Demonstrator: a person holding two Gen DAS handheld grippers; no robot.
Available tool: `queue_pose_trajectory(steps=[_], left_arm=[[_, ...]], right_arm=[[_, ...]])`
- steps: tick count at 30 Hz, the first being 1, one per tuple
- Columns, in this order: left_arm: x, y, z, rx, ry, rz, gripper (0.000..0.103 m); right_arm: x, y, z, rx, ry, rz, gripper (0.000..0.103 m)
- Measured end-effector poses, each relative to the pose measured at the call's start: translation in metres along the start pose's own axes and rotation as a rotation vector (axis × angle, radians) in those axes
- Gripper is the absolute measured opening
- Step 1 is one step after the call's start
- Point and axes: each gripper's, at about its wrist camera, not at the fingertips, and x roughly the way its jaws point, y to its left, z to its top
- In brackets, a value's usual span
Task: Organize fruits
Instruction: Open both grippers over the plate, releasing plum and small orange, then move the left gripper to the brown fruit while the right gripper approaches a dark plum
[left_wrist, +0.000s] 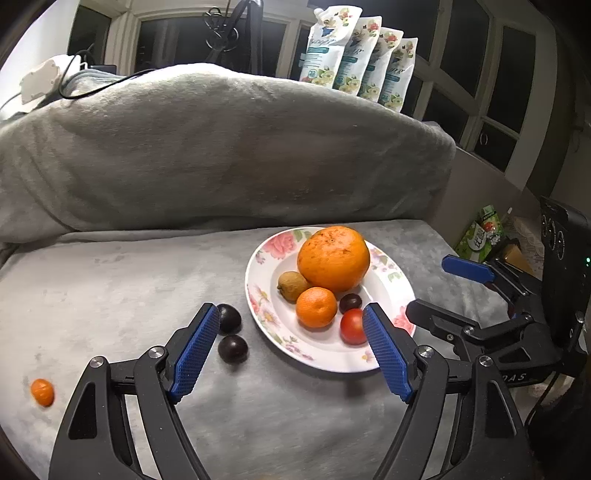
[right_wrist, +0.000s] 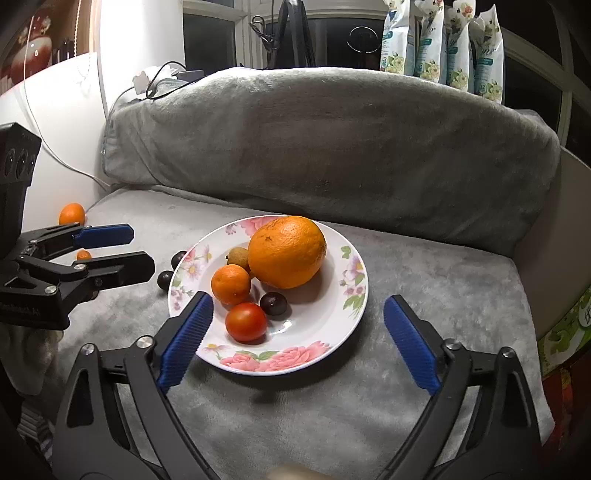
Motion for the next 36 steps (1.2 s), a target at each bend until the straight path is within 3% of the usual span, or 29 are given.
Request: queue_pose_trajectory(steps=[20,36], left_arm=[[-0.024,0.017,-0.003,-0.022,-0.031,0.044,0.08],[-0.055,0.077,-0.017,-0.121,-0.059,0.126,0.08]], right_arm=[[-0.017,0.021,0.007,-0.022,-0.026,0.003,0.098],[-0.024,0.069,0.02,-0.084,-0.056,0.088,0.098]])
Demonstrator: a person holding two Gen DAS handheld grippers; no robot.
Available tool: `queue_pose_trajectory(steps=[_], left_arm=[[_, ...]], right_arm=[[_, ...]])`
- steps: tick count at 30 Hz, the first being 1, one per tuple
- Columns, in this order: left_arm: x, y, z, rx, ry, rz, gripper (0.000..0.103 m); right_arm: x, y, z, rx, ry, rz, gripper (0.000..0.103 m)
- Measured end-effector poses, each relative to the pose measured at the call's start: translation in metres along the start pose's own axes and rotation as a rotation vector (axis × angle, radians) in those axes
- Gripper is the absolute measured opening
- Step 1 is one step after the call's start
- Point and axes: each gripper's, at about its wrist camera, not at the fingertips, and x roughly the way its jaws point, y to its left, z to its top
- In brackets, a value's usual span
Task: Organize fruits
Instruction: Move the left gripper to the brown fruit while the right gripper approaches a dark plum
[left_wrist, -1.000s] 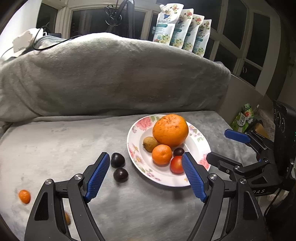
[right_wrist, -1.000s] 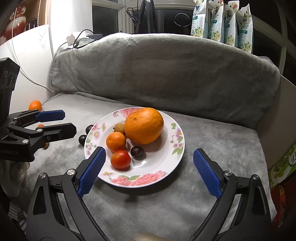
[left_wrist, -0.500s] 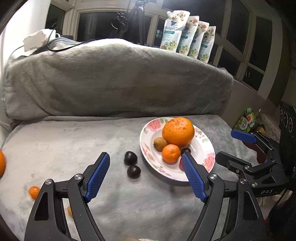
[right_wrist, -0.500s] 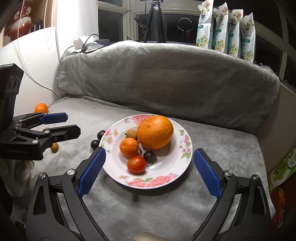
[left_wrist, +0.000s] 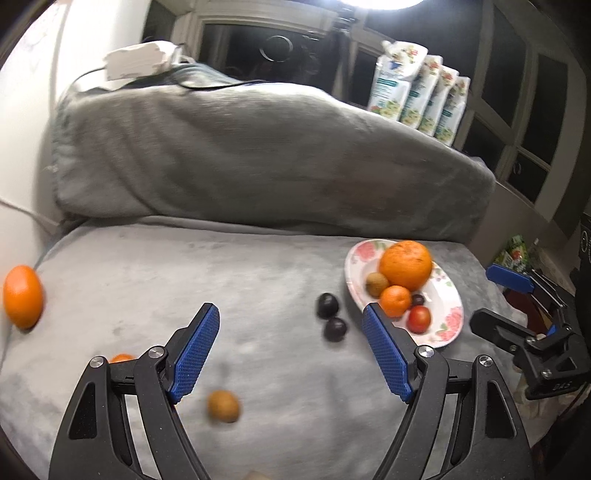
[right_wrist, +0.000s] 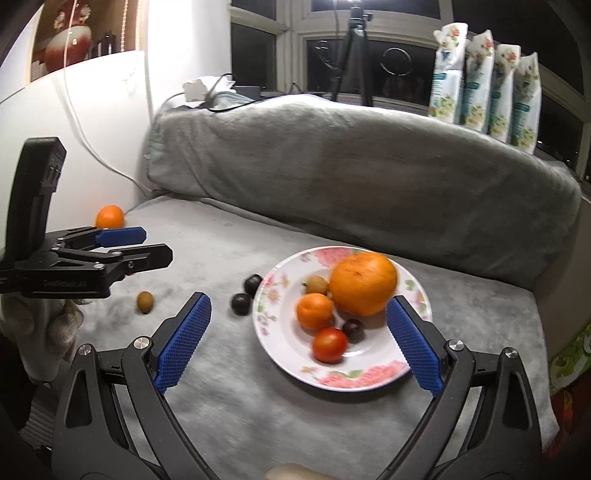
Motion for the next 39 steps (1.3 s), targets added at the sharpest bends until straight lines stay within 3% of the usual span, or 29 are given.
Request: queue_pose_trajectory(steps=[18,28,32,39], left_arm=[[-0.02,0.09,-0.027,-0.11,0.016,0.13,0.077],[-0.02,0.115,-0.045,-0.143,0.056,0.147,0.068],[-0.018,0.12,-0.049,-0.15,0.07,0.145,0.057],[-0.015,0.122,-0.051,-0.151,0.077,0.136,0.052]], right_arm=[[0.04,0.077,0.006,-0.131,0.047,0.174,0.097],[0.061,0.113,0.004,-0.176,0.099,0.261,0.081],[0.069,0.128,0.0,-0.198,0.123,0.29,0.079],[0.082,0.146,-0.005,-0.218,0.163,0.328,0.069]])
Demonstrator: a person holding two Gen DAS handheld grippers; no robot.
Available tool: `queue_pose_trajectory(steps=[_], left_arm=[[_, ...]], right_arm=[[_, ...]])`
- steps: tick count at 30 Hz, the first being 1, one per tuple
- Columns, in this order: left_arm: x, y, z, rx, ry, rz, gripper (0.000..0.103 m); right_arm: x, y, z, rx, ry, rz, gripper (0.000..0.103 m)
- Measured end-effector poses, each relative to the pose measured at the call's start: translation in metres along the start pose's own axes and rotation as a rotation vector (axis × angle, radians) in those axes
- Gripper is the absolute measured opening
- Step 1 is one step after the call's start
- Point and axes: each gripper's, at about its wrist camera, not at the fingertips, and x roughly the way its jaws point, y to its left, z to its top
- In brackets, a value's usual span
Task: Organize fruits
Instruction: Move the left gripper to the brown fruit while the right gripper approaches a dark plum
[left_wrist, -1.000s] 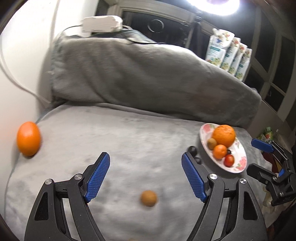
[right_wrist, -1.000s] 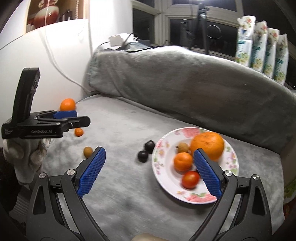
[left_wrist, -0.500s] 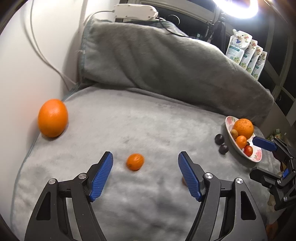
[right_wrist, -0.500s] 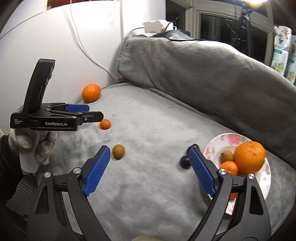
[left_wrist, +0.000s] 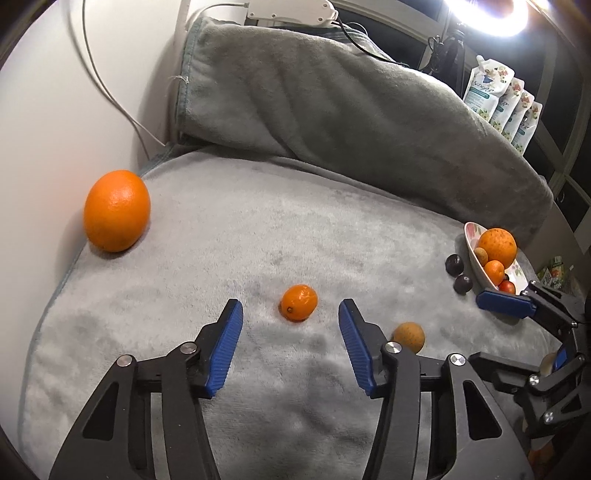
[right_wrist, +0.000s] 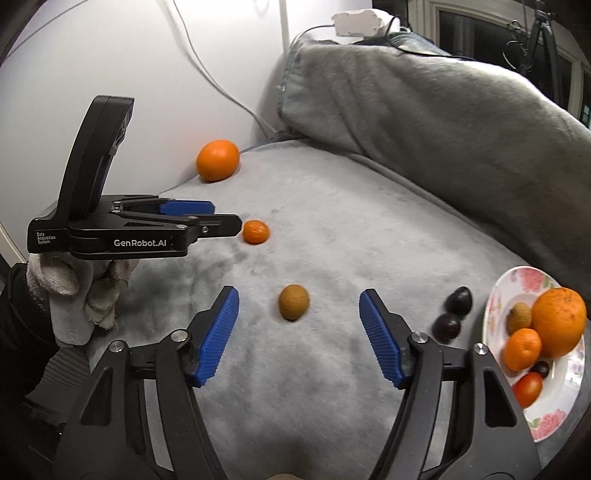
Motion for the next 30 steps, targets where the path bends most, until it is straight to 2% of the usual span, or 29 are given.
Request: queue_pose_trajectory(steps=[4,9,13,17,22,25,30], left_arm=[[0.002,0.001,0.0,0.0,0.005,-0.003,0.048],[0.002,0.001,0.0,0.002,0.005,-0.007,0.044],[0.003,0.001,0.001,0.005,0.003,-0.01,0.042],[0.004,0.0,0.001,0.01,0.002,-0.016,0.041],[0.004,-0.002,-0.001,0.014,-0.004,-0.025,0.04],[0.002,-0.006,-0.002,0.024,-0.01,-0.036,0.04],[-0.006,-0.016,-0.007,0.046,-0.015,-0.065,0.04]], right_arm=[[0.009,0.002,0.001,-0.007,0.021,0.003,0.064],[0.014,-0.003,-0.002,0.02,0.031,0.0,0.063],[0.011,-0.012,-0.009,0.056,0.034,-0.018,0.057],[0.0,-0.028,-0.019,0.083,0.038,-0.055,0.055],[-0.012,-0.053,-0.023,0.088,0.068,-0.127,0.047],[-0.015,-0.063,-0.021,0.065,0.098,-0.15,0.042],[-0.011,-0.068,-0.009,-0.033,0.155,-0.187,0.038]])
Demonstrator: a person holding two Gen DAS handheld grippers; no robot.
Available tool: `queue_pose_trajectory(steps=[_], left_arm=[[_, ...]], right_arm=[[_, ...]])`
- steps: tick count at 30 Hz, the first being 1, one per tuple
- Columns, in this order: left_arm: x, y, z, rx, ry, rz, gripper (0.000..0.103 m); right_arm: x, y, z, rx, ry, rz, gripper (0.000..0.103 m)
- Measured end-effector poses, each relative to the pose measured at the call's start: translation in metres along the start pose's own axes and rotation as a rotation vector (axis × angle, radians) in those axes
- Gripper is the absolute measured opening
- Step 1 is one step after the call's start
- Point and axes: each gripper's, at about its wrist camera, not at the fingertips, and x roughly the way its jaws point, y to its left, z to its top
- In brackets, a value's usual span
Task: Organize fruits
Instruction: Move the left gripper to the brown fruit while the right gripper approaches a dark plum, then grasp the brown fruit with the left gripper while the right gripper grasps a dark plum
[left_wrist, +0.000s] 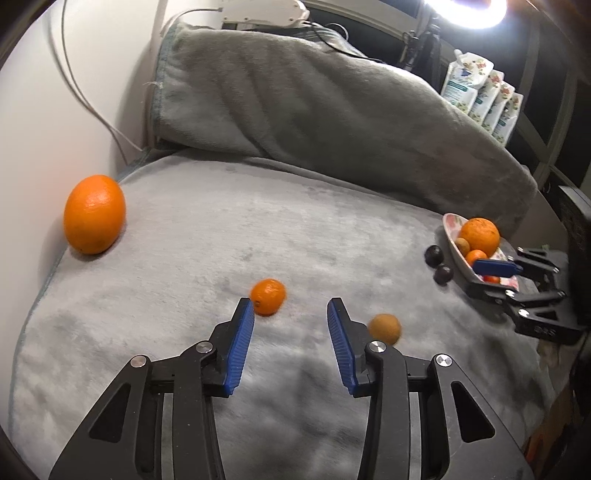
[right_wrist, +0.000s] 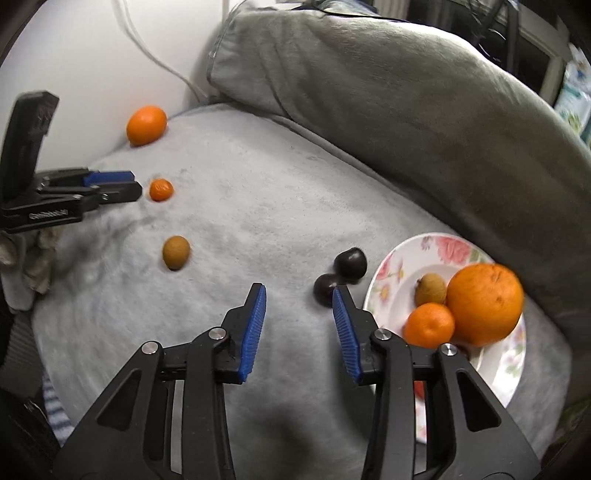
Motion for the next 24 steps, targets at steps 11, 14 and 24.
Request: queue_pose_trajectory(steps=[11,14,24], left_arm=[[0.001,-0.034,-0.01,0.072,0.031,-0.089,0.04],[0.005,-0.04,-0.01,0.086,0.044,-0.109,0.04],[0.019,-0.055,-0.012,0.133,0.088,-0.134,0.04]], right_arm=[[0.021,0.005,0.016,-0.178,0.124,-0.041,0.032],[0.029,0.005,0.02,-0.214,0.173,-0.038,0.031],[0.051,0.003,0.027,-0.269,0.252,-0.046,0.03]])
